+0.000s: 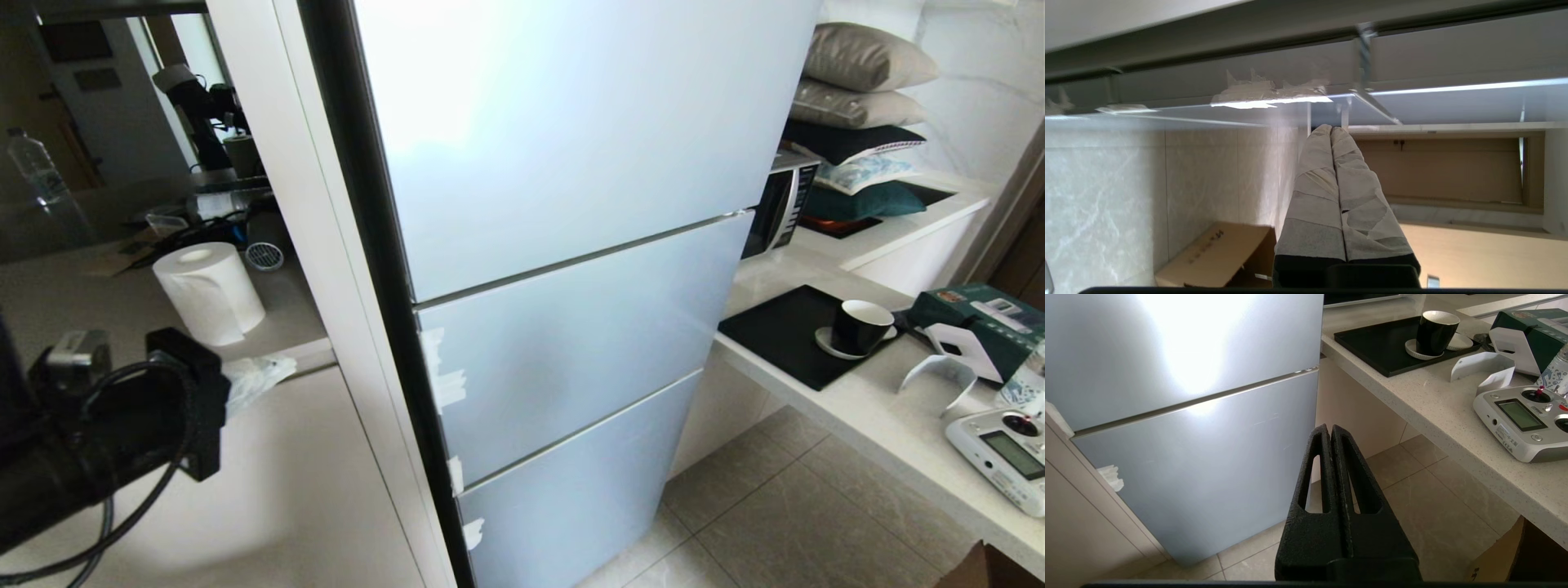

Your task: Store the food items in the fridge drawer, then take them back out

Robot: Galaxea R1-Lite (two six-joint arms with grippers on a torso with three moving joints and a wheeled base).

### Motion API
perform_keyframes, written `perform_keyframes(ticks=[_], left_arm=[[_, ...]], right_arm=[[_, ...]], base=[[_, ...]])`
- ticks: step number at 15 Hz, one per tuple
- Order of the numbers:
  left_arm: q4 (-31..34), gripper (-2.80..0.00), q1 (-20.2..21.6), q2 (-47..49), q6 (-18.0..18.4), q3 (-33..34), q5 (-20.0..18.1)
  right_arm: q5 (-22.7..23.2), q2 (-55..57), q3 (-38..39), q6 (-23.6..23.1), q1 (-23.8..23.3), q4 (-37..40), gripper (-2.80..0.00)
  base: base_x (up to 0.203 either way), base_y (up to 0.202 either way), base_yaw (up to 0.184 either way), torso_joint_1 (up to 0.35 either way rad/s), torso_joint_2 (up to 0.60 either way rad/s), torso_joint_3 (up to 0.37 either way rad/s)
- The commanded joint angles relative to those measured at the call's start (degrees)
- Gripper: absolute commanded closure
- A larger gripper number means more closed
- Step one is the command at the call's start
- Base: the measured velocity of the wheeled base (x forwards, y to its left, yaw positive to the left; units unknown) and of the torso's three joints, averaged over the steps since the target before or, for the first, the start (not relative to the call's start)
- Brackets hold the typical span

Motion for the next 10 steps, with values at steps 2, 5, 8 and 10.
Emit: perform_keyframes(ticks=[2,5,8,10], left_arm=[[-7.74,0.00,-1.83,15.55,-0.69,-2.33,0.08],[-16.63,0.00,-2.13,24.74,-0.89,-4.08,0.70],[-27.88,0.00,-2.18,32.25,-0.55,-6.20,1.65],[-30.34,0.00,-2.58,33.72,-0.50,-8.58,1.59]], right_arm=[[0.04,-0.01,0.00,-0.05,0.02,0.00,0.00],[0.04,-0.01,0.00,-0.05,-0.02,0.00,0.00],[0.04,-0.01,0.00,-0.05,0.06,0.00,0.00],[0.04,-0.01,0.00,-0.05,0.06,0.00,0.00]], base=[[0.000,0.000,0.000,0.000,0.00,0.000],[0.000,0.000,0.000,0.000,0.00,0.000],[0.000,0.000,0.000,0.000,0.00,0.000],[0.000,0.000,0.000,0.000,0.00,0.000]])
